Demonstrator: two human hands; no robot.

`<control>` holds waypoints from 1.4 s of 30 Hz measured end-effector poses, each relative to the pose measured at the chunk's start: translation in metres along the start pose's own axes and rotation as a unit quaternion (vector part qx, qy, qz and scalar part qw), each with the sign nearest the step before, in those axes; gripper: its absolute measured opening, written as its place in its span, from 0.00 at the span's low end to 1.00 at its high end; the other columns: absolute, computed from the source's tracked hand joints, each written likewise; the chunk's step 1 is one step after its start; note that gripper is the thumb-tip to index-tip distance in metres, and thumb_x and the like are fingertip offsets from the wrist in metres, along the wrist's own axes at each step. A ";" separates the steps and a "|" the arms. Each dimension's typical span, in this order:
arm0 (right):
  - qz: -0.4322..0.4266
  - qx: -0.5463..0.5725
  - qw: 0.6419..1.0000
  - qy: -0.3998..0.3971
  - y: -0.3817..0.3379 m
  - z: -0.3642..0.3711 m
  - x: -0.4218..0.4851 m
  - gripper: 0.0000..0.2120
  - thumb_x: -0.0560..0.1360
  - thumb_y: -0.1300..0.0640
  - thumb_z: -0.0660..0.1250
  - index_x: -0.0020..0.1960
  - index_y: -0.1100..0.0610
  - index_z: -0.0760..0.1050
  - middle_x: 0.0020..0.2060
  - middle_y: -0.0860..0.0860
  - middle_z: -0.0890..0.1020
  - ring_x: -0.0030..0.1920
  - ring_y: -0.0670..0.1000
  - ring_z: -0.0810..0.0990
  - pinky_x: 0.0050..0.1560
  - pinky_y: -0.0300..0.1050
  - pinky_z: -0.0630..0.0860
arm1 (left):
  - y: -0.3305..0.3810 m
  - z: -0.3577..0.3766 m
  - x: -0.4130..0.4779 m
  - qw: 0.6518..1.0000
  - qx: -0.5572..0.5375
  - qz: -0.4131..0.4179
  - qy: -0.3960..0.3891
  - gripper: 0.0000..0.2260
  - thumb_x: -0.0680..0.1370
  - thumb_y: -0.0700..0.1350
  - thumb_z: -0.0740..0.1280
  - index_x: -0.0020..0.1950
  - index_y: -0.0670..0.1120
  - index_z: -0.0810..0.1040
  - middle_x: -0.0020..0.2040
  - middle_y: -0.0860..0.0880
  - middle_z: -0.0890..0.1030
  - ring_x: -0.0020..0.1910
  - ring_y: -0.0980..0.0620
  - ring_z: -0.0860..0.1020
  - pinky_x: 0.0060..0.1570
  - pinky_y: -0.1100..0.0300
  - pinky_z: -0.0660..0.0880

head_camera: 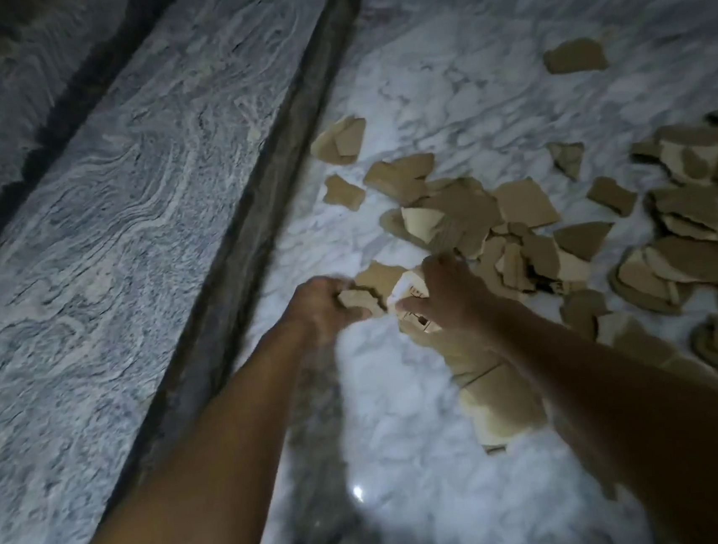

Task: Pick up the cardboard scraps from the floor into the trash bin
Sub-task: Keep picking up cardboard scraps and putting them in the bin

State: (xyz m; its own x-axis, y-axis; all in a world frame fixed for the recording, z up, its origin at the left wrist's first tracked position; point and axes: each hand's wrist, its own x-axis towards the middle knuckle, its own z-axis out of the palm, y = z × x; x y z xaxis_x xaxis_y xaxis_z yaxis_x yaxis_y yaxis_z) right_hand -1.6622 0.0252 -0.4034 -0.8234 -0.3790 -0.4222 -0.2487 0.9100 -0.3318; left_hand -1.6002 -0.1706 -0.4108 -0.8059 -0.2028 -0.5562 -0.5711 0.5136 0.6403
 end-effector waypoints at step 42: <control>0.137 0.091 0.982 -0.088 0.202 -0.070 -0.099 0.37 0.62 0.38 0.80 0.63 0.60 0.77 0.59 0.55 0.79 0.60 0.55 0.77 0.49 0.40 0.69 | 0.071 0.198 -0.063 0.956 0.245 0.099 -0.128 0.24 0.68 0.55 0.65 0.63 0.54 0.73 0.60 0.42 0.78 0.59 0.40 0.78 0.58 0.46 0.76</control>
State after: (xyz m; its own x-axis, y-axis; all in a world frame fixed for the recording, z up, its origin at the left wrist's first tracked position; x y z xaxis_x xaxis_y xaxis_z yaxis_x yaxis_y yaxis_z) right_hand -1.6664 0.2581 -0.3700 -0.7419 -0.1619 -0.6507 0.0791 0.9425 -0.3246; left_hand -1.5590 0.0433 -0.4349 -0.7902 0.1169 -0.6015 -0.2194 0.8626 0.4558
